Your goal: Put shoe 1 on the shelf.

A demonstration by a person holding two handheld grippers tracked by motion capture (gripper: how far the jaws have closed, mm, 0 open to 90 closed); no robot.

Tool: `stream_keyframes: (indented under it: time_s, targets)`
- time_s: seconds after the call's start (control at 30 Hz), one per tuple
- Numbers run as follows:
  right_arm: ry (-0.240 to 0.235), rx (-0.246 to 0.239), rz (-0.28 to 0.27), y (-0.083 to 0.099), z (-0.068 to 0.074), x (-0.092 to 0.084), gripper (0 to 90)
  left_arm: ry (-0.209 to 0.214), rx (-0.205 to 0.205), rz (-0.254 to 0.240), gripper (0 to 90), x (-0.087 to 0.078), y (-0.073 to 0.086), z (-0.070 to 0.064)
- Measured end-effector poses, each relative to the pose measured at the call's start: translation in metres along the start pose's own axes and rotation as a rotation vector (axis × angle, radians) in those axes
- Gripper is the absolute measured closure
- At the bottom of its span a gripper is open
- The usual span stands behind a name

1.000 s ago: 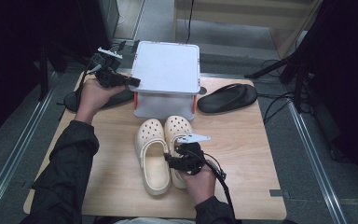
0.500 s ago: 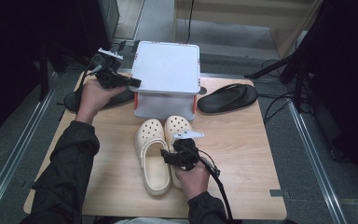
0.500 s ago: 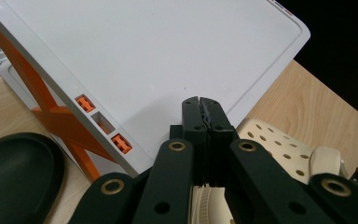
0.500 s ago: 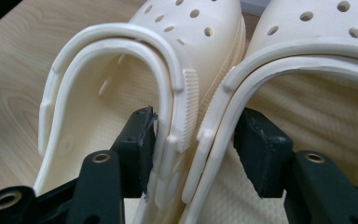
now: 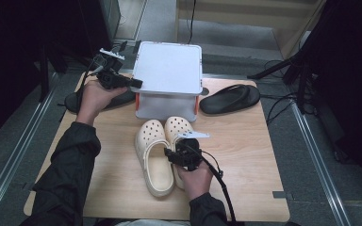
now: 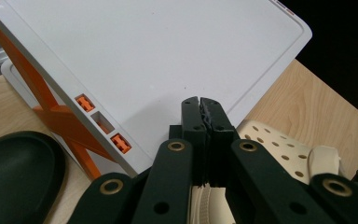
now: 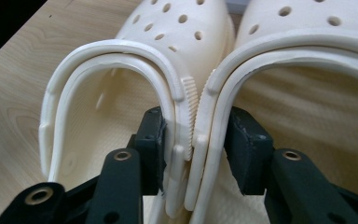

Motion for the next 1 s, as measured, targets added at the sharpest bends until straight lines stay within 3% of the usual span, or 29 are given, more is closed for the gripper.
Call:
stream_keyframes:
  time_s: [0.17, 0.33, 0.53, 0.77, 1.0]
  targets:
    - [0.019, -0.041, -0.005, -0.003, -0.005, -0.003, 66.0, 0.002, -0.005, -0.002, 89.6, 0.0, 0.0, 0.0]
    - [0.0, -0.063, 0.014, -0.006, -0.005, -0.005, 67.0, 0.001, -0.006, -0.002, 89.5, 0.0, 0.0, 0.0]
    - [-0.05, -0.081, 0.025, -0.015, 0.006, -0.009, 67.2, -0.013, -0.011, 0.008, 89.2, -0.002, 0.0, 0.0]
    - [-0.044, -0.104, 0.005, -0.045, 0.006, -0.008, 67.0, -0.005, -0.017, 0.002, 89.2, -0.002, 0.001, 0.001]
    - [-0.001, -0.1, -0.023, -0.077, -0.01, 0.003, 67.0, -0.01, -0.012, 0.004, 89.2, -0.002, 0.001, 0.001]
Point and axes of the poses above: each handheld gripper's, and its own axes: x roughly forward along the jaws, y roughly out of its underside, z roughly to its left, the point moved 9 cm from there along x, roughly forward along the jaws, and after that the axes turned 8 degrees about x, right-handed, at the moved point
